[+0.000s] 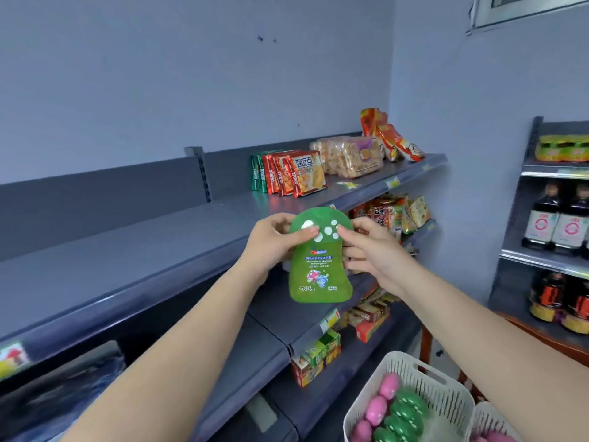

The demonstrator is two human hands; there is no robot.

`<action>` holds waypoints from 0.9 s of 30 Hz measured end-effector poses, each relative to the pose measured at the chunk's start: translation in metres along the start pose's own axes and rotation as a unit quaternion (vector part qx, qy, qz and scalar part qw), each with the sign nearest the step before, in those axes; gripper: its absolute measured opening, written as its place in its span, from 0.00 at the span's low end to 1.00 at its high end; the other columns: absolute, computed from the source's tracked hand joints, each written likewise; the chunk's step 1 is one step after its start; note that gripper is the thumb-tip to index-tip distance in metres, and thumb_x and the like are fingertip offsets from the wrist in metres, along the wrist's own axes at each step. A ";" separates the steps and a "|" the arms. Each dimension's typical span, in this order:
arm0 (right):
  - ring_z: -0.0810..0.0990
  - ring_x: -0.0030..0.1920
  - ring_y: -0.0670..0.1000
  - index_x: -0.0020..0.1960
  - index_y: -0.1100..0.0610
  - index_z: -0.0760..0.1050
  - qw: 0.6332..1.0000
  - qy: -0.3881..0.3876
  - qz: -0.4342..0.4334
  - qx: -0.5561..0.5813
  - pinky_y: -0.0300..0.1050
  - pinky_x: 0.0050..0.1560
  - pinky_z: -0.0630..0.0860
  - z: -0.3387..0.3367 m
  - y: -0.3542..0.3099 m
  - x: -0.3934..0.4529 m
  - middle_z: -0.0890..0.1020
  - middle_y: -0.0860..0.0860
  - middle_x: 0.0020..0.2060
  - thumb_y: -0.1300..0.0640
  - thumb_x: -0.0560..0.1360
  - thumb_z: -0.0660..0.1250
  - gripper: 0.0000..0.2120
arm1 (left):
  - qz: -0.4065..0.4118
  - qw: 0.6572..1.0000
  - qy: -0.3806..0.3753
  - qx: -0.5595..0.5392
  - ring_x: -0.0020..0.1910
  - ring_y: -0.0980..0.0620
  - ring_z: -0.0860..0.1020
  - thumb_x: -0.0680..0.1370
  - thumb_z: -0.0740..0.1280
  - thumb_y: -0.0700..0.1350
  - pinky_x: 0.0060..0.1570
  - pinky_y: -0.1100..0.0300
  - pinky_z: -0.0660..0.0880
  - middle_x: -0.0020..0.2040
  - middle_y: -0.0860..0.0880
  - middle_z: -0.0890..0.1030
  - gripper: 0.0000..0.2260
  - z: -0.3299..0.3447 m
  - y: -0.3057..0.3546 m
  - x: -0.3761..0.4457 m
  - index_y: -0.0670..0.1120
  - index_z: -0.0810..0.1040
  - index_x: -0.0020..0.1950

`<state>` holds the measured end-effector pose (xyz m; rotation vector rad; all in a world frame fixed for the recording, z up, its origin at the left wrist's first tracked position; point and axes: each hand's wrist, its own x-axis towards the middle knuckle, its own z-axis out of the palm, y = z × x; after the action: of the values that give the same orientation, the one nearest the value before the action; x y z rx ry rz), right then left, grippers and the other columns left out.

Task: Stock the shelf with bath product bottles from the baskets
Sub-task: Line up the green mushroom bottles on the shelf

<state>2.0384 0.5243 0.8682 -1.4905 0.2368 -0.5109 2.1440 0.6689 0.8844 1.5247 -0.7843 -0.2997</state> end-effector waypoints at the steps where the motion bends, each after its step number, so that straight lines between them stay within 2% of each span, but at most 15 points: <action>1: 0.84 0.44 0.52 0.54 0.57 0.72 1.000 -0.017 -0.003 0.006 0.48 0.46 0.81 0.014 -0.004 0.004 0.84 0.54 0.46 0.55 0.75 0.67 0.10 | -0.002 1.000 0.016 -0.003 0.37 0.52 0.82 0.70 0.75 0.44 0.39 0.58 0.81 0.41 0.50 0.83 0.09 -0.015 0.004 -0.004 0.45 0.79 0.46; 3: 0.84 0.44 0.53 0.55 0.58 0.72 0.999 -0.049 -0.008 0.015 0.47 0.43 0.81 0.044 -0.011 0.010 0.84 0.55 0.46 0.55 0.75 0.67 0.11 | 0.000 0.999 0.043 -0.007 0.38 0.50 0.82 0.69 0.75 0.44 0.42 0.54 0.81 0.42 0.48 0.82 0.09 -0.046 0.012 -0.013 0.44 0.79 0.46; 6: 0.84 0.42 0.52 0.55 0.57 0.72 0.996 -0.091 -0.018 0.017 0.46 0.40 0.80 0.093 -0.018 0.019 0.84 0.54 0.46 0.55 0.75 0.67 0.10 | 0.011 0.996 0.082 0.021 0.38 0.51 0.82 0.70 0.75 0.45 0.42 0.55 0.81 0.43 0.48 0.83 0.12 -0.093 0.024 -0.032 0.42 0.79 0.49; 11: 0.84 0.44 0.52 0.54 0.57 0.72 0.988 -0.151 -0.028 0.028 0.48 0.44 0.80 0.181 -0.023 0.025 0.85 0.52 0.45 0.54 0.75 0.67 0.11 | 0.013 0.987 0.151 0.049 0.36 0.53 0.82 0.70 0.75 0.45 0.39 0.57 0.81 0.44 0.47 0.83 0.12 -0.172 0.040 -0.066 0.42 0.79 0.50; 20: 0.83 0.40 0.50 0.54 0.59 0.72 0.968 -0.240 -0.056 0.054 0.46 0.41 0.81 0.333 -0.034 0.021 0.84 0.52 0.43 0.55 0.75 0.67 0.11 | 0.027 0.961 0.258 0.092 0.33 0.56 0.81 0.71 0.74 0.46 0.35 0.62 0.79 0.41 0.48 0.82 0.10 -0.301 0.061 -0.128 0.43 0.79 0.49; 27: 0.83 0.44 0.54 0.59 0.63 0.70 0.954 -0.291 -0.045 0.053 0.50 0.46 0.82 0.434 -0.026 0.014 0.82 0.58 0.50 0.55 0.75 0.67 0.17 | 0.014 0.941 0.323 0.100 0.42 0.49 0.83 0.70 0.74 0.47 0.44 0.56 0.80 0.48 0.42 0.83 0.12 -0.384 0.052 -0.170 0.45 0.80 0.50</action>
<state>2.2441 0.9026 0.9319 -1.4861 -0.3193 -0.1347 2.2438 1.0765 0.9405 1.6611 -0.3136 0.3089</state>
